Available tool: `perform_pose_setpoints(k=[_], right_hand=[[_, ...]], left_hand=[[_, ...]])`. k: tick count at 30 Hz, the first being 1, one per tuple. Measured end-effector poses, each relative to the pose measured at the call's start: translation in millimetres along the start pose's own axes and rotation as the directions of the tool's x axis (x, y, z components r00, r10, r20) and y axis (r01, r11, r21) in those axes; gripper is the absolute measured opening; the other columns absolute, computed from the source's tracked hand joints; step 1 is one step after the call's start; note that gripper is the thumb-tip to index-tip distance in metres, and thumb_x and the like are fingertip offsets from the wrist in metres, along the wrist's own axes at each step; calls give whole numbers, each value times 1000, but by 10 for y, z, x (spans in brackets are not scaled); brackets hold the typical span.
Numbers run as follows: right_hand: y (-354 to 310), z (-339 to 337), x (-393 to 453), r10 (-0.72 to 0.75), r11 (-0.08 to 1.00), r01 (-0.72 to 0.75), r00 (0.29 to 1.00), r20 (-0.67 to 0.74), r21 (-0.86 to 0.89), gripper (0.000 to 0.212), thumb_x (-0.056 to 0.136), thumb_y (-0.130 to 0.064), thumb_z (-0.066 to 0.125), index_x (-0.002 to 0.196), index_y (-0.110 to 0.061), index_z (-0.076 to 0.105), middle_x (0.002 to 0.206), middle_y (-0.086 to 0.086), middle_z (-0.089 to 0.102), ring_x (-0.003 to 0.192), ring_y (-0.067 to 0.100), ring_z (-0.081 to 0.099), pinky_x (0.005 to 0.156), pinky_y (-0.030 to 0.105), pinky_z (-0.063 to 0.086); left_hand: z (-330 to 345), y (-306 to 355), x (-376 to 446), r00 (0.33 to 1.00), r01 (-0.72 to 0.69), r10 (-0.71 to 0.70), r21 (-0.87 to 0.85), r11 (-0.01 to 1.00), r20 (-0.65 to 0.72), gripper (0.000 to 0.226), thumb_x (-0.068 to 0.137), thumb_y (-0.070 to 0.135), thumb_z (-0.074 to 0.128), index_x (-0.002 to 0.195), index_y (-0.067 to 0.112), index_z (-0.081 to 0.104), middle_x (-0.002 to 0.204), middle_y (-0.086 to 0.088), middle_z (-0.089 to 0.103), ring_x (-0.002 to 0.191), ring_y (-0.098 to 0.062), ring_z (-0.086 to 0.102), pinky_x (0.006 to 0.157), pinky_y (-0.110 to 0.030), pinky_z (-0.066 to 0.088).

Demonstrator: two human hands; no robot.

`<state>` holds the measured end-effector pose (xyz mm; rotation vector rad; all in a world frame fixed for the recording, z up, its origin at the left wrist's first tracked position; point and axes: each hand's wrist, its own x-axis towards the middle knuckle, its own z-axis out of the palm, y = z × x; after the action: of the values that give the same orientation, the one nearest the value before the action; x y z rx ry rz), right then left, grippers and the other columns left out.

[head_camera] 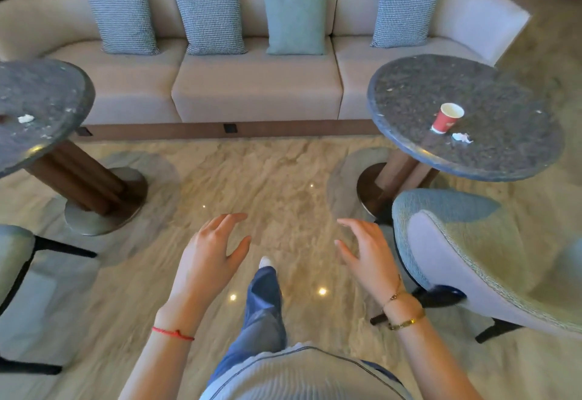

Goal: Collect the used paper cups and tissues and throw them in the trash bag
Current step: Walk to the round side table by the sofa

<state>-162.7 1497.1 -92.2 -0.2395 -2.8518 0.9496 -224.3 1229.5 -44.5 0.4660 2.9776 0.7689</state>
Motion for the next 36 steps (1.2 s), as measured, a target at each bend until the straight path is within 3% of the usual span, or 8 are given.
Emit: perform_pose_setpoints(k=[7, 11, 18, 24, 31, 36], right_hand=[[129, -1, 1311, 105, 994, -106, 986, -131, -1, 37, 88, -25, 63, 123, -16, 56, 120, 0, 60, 116, 15, 48, 96, 21, 36], [232, -79, 2037, 161, 987, -163, 963, -214, 6, 36, 86, -23, 64, 121, -15, 58, 116, 1, 61, 111, 18, 52, 96, 30, 44], [572, -261, 2701, 293, 953, -302, 902, -318, 22, 37, 85, -25, 64, 121, -16, 58, 117, 0, 62, 111, 16, 51, 97, 33, 45], [1116, -565, 3072, 390, 910, -415, 833, -392, 25, 37, 84, -21, 67, 120, -13, 58, 117, 5, 62, 110, 21, 53, 97, 32, 43], [2074, -1137, 3334, 499, 846, -527, 734, -461, 77, 36, 87, -22, 64, 122, -16, 55, 119, 4, 59, 112, 22, 49, 97, 25, 34], [2894, -1585, 3422, 565, 787, -612, 661, -494, 80, 35, 85, -19, 66, 119, -14, 57, 120, 7, 59, 112, 26, 51, 98, 33, 39]], left_hand=[[10, -52, 1719, 986, -156, 156, -17, 988, 59, 38, 89, 34, 64, 125, 28, 57, 121, 7, 62, 102, -16, 63, 73, -22, 44], [17, 57, 2749, 962, -258, 259, -28, 966, 85, 41, 89, 35, 63, 128, 28, 55, 124, 6, 60, 105, -17, 63, 74, -24, 46], [283, 463, 4017, 892, -404, 419, -117, 907, 169, 40, 89, 34, 63, 127, 28, 55, 122, 8, 61, 105, -15, 63, 73, -28, 51], [798, 1066, 4852, 808, -503, 529, -164, 849, 260, 50, 89, 37, 62, 136, 26, 48, 130, 3, 57, 116, -20, 58, 86, -41, 52], [1588, 2025, 5484, 716, -571, 629, -263, 778, 304, 65, 85, 35, 68, 142, 29, 37, 133, 3, 56, 117, -18, 57, 89, -36, 51], [2210, 2764, 5743, 670, -542, 650, -361, 759, 359, 75, 84, 35, 71, 146, 30, 30, 139, 6, 50, 123, -13, 51, 92, -25, 44]])
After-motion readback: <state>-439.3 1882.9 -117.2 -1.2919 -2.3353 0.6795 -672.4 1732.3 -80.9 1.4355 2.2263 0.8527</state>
